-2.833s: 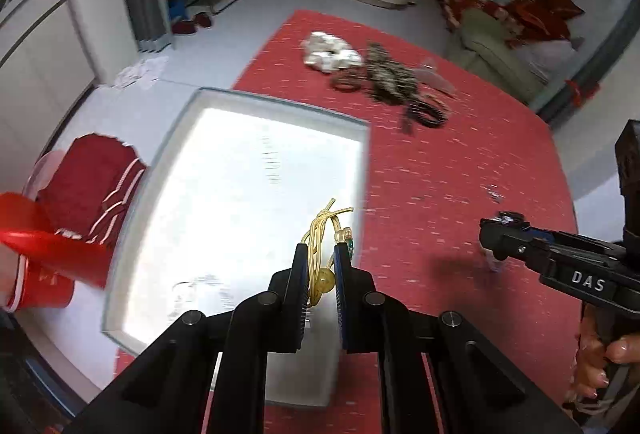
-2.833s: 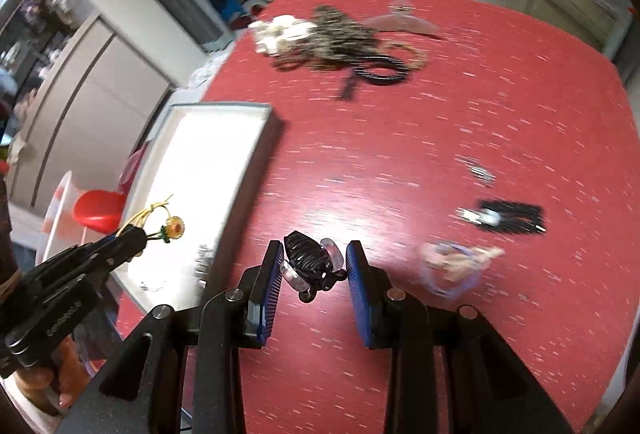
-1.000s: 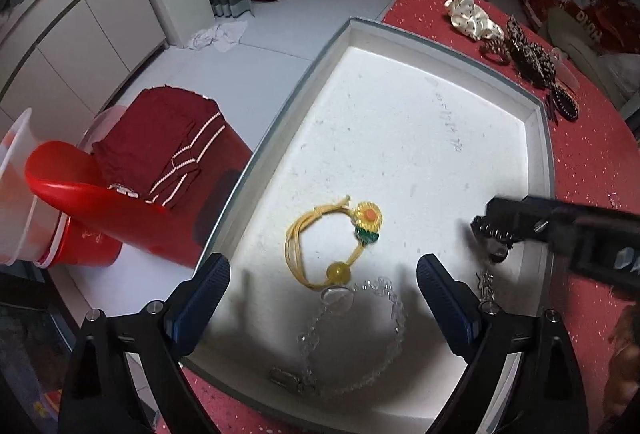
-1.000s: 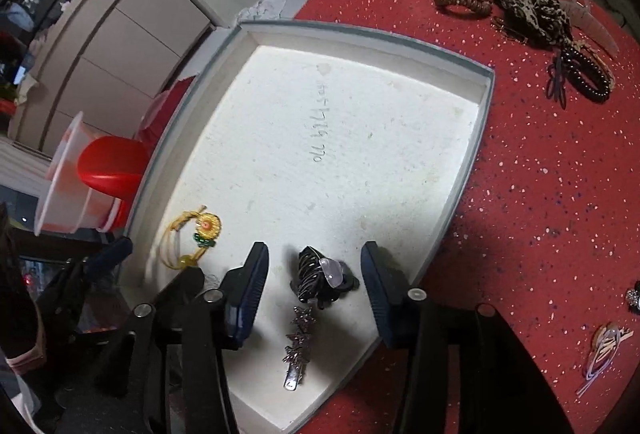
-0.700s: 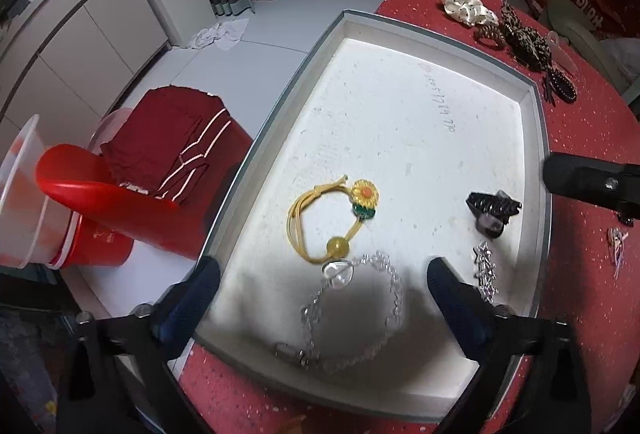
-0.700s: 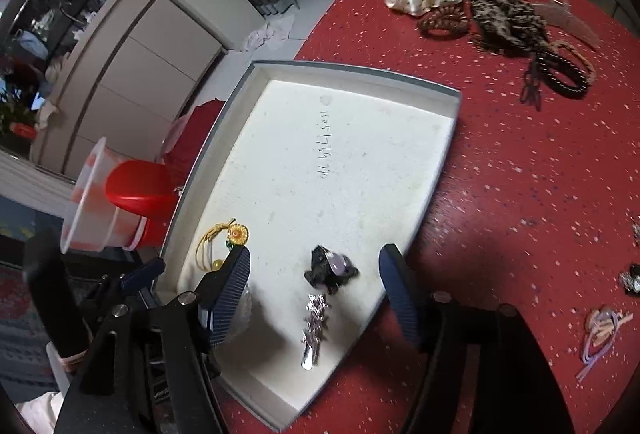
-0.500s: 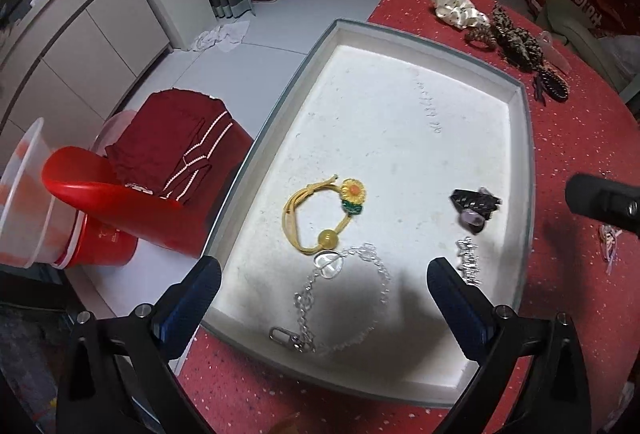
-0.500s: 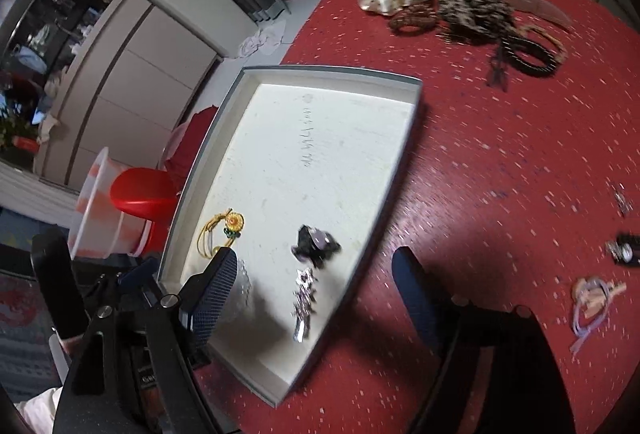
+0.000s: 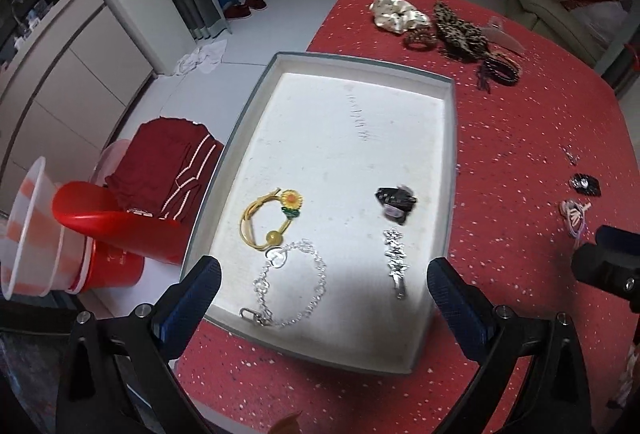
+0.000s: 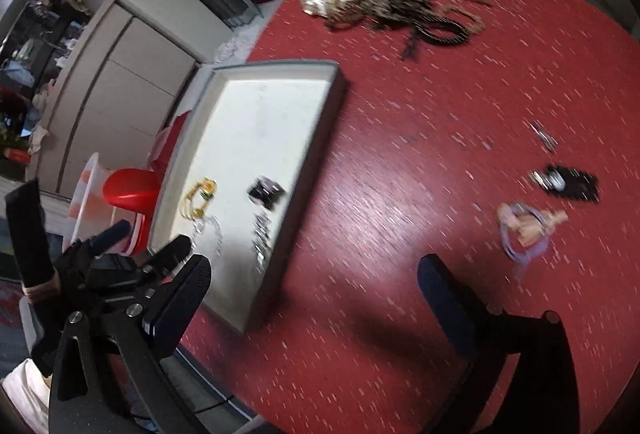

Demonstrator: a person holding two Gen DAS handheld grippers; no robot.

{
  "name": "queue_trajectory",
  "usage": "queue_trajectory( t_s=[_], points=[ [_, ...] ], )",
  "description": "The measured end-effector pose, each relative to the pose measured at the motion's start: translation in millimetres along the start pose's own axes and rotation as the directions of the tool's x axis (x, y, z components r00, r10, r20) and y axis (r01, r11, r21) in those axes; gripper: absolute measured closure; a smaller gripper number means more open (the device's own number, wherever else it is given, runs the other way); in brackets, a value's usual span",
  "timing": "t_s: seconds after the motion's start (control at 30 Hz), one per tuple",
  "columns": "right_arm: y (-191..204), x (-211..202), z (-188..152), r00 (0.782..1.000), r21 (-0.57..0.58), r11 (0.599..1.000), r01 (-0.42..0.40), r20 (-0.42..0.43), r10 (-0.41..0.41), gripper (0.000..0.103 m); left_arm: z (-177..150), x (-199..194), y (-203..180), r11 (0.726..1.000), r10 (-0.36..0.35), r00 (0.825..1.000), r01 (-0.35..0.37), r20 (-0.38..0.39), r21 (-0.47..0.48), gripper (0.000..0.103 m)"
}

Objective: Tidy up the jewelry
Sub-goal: 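Withdraw both open grippers from the tray toward the loose accessories, then move both open grippers over the purple hair tie and silver charm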

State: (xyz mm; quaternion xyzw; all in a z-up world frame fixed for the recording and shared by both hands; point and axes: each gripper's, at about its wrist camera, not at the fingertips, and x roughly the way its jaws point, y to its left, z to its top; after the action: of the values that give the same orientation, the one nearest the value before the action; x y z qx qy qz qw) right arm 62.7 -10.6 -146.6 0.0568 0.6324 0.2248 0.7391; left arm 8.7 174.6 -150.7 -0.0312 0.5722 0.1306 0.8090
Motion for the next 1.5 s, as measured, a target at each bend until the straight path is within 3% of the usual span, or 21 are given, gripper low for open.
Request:
queue_trajectory(
  t_s=[0.1, 0.33, 0.53, 0.97, 1.5],
  points=[
    [-17, -9, -10, 0.999, 0.027, 0.999, 0.041, -0.011, -0.04, 0.0, -1, -8, -11, 1.0, -0.011, 1.0, 0.011, 0.001, 0.026, 0.0],
    [-67, -33, -34, 0.991, 0.142, 0.981, 0.135, -0.043, -0.13, 0.0, -6, -22, -47, 0.988, -0.12, 0.99, 0.126, -0.069, 0.084, 0.0],
    [-106, -58, -55, 0.984, 0.243, 0.953, 0.18, -0.045, -0.174, 0.0, -9, -34, -78, 0.978, -0.15, 0.985, 0.16, -0.081, 0.135, 0.0],
    [-145, -83, -85, 0.976, 0.335, 0.917, 0.215, -0.048, -0.211, 0.0, -8, -50, -115, 0.96, -0.174, 0.982, 0.187, -0.079, 0.209, 0.0],
    [-187, -87, -106, 0.972, 0.415, 0.88, 0.231, -0.064, -0.226, 0.0, -13, -32, -155, 0.946, -0.17, 0.978, 0.197, -0.125, 0.256, 0.0]
  ],
)
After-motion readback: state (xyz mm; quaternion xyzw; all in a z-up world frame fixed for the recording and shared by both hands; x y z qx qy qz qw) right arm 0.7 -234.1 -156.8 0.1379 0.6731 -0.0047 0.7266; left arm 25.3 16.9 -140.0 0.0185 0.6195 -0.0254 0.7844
